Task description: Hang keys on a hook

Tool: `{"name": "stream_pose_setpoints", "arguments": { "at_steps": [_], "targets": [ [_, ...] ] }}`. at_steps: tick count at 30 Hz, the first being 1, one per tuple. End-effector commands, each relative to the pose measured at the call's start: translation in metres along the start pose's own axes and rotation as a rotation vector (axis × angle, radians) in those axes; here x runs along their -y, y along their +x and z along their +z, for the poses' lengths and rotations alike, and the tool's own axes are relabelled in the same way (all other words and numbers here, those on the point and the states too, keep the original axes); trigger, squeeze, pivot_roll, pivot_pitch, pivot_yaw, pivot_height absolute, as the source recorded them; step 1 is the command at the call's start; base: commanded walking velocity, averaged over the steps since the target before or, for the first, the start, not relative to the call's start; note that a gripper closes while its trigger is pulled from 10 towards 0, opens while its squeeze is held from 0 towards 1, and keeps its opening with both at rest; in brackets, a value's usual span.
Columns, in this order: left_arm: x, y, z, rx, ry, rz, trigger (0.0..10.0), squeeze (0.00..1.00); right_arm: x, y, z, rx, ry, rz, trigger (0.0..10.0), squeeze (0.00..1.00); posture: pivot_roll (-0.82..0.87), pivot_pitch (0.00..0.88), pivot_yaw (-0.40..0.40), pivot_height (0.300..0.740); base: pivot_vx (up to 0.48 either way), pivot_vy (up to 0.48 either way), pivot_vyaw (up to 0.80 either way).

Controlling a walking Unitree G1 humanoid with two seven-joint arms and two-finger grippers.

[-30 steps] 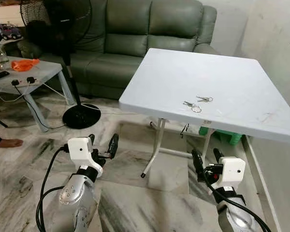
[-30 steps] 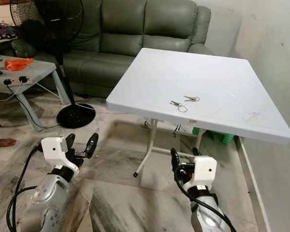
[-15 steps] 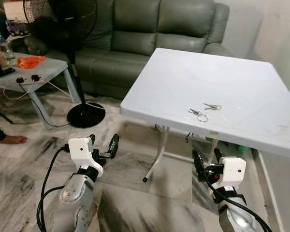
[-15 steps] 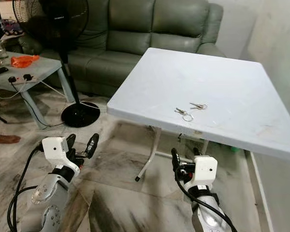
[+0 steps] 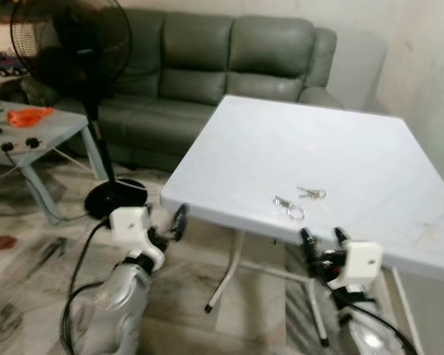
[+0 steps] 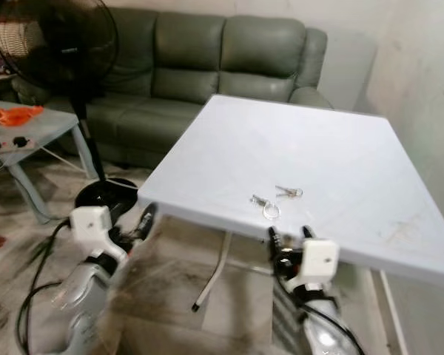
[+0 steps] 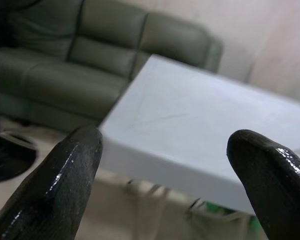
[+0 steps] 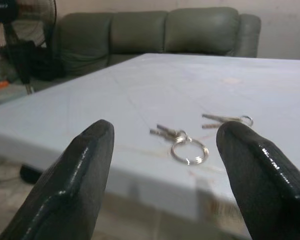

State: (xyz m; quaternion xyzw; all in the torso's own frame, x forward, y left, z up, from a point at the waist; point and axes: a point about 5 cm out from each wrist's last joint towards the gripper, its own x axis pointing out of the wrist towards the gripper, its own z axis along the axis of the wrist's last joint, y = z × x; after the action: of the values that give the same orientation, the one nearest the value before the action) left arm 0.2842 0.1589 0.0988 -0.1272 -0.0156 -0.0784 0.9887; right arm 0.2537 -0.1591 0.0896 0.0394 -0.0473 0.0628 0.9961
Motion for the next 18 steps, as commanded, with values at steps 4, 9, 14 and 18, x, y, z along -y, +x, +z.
{"name": "stream_pose_setpoints", "arguments": {
  "at_steps": [4, 9, 14, 18],
  "targets": [
    [0.0135, 0.0045, 0.0003, 0.004, -0.011, -0.045, 10.0, 0.0, 0.0122, -0.0049, -0.0002, -0.007, -0.017, -0.041, 10.0, 0.0, 0.02, 0.0, -0.033, 0.74, 0.369, 0.0, 0.0],
    [0.0133, 0.0044, 0.0003, 0.004, -0.012, -0.043, 10.0, 0.0, 0.0122, -0.0051, -0.0002, -0.008, -0.016, -0.042, 10.0, 0.0, 0.02, 0.0, -0.033, 0.74, 0.369, 0.0, 0.0],
    [0.0127, 0.0043, 0.0002, 0.002, -0.012, -0.041, 10.0, 0.0, 0.0117, -0.005, -0.0003, -0.009, -0.016, -0.043, 10.0, 0.0, 0.02, 0.0, -0.033, 0.74, 0.37, 0.0, 0.0],
    [0.0125, 0.0042, 0.0001, 0.0, -0.011, -0.04, 10.0, 0.0, 0.0115, -0.0051, -0.0006, -0.01, -0.014, -0.043, 10.0, 0.0, 0.02, 0.0, -0.032, 0.74, 0.37, 0.0, 0.0]
  ]
}}
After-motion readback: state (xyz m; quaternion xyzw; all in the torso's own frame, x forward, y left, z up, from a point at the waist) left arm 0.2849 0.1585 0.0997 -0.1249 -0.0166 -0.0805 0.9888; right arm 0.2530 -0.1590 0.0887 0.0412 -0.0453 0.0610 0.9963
